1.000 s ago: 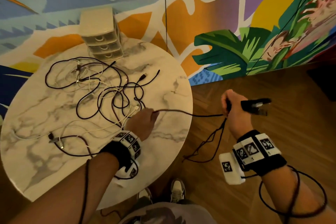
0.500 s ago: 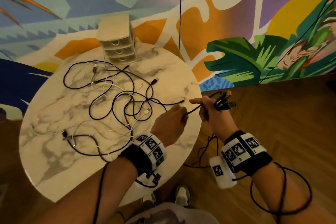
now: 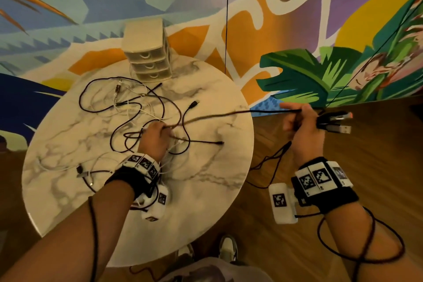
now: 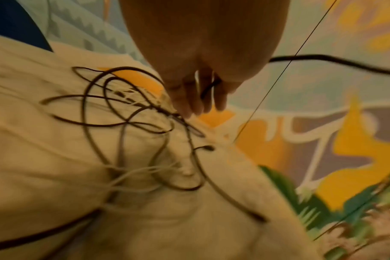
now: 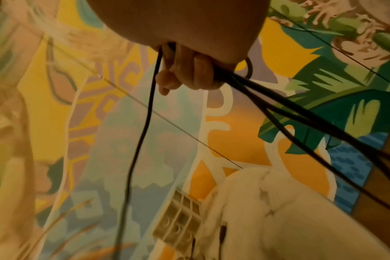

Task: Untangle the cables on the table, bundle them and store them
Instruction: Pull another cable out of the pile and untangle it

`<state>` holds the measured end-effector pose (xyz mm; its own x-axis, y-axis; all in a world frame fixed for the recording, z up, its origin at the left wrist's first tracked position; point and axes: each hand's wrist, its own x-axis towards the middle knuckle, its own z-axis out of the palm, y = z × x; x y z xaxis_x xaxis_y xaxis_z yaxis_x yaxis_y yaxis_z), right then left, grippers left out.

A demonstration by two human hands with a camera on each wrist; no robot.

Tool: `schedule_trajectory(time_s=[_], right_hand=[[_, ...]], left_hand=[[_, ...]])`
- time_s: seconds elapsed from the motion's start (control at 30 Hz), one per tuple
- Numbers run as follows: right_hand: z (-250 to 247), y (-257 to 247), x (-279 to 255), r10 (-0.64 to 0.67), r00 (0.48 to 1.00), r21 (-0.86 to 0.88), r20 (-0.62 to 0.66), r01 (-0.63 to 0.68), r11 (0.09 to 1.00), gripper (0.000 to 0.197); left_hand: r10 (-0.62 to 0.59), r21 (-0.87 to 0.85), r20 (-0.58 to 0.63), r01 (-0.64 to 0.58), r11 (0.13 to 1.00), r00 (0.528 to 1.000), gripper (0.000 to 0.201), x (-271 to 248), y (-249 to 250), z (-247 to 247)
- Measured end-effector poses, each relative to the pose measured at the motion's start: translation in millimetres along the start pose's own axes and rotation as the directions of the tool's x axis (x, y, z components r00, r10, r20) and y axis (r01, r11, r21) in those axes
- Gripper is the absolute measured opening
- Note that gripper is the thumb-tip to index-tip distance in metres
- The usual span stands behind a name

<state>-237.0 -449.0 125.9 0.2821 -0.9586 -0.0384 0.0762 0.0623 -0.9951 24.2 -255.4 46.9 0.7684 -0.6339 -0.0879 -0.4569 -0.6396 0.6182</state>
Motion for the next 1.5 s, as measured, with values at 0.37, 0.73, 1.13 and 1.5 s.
schedule_trajectory(time_s=[0.37,0.73,1.13,1.5], right_hand=[[5.5,26.3,-8.1,0.189,0.973,-0.136,0.130,-0.171,0.976,0.060],[98.3,34.0,-41.0,0.358,0.770,-0.427,0.529,-0.124,0.896,0.054],[89.2,-3.3,-18.7,0.182,0.967,0.109,0.177,-0.203,0.973,0.042],[81.1,10.2,-26.3,0.186,0.955,0.117,0.231,-0.217,0.969,0.053]], left_hand=[[0.087,0.288,0.037,-0.094,0.953,0.996,0.035,3.4,49.4,-28.8],[0.464,0.486,0.205,-0.501,0.716,0.862,0.027,-44.6,91.9,0.4],[0.182,0.050,-0.287,-0.174,0.983,0.941,0.015,-2.1,-1.5,-49.6],[0.156,0.148,-0.152,-0.134,0.980,0.976,0.036,13.1,35.8,-70.8]])
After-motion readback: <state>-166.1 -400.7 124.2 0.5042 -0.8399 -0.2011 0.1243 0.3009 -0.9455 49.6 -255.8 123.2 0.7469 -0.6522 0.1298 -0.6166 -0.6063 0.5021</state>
